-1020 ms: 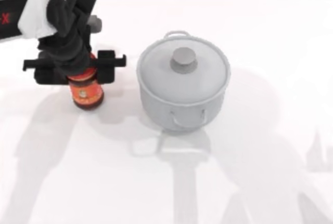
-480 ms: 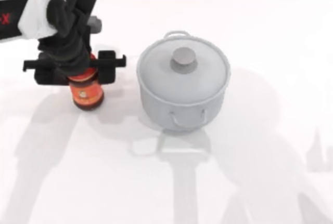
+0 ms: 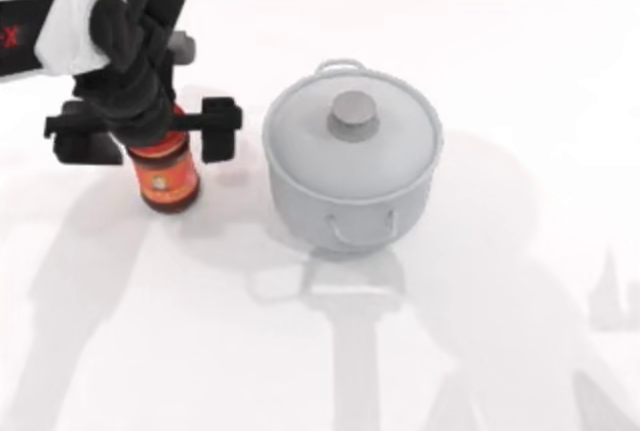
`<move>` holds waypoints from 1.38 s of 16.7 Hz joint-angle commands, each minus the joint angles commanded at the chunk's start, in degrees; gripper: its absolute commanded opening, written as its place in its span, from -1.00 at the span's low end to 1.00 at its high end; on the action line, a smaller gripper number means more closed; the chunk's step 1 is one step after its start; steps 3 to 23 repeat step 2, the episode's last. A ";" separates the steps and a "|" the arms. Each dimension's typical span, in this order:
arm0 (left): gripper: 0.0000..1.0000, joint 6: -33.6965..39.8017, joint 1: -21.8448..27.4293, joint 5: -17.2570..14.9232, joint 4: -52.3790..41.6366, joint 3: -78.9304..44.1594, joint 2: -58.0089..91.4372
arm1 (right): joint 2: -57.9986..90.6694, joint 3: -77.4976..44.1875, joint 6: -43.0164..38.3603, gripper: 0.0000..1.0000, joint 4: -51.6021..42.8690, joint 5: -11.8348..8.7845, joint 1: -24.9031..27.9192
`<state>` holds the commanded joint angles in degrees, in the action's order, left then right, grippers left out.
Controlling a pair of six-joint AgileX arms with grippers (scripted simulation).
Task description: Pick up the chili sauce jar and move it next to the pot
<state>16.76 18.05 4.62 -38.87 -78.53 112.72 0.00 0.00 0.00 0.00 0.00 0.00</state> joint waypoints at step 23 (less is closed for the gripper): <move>1.00 0.00 0.00 0.00 0.00 0.00 0.00 | 0.00 0.00 0.00 1.00 0.00 0.00 0.00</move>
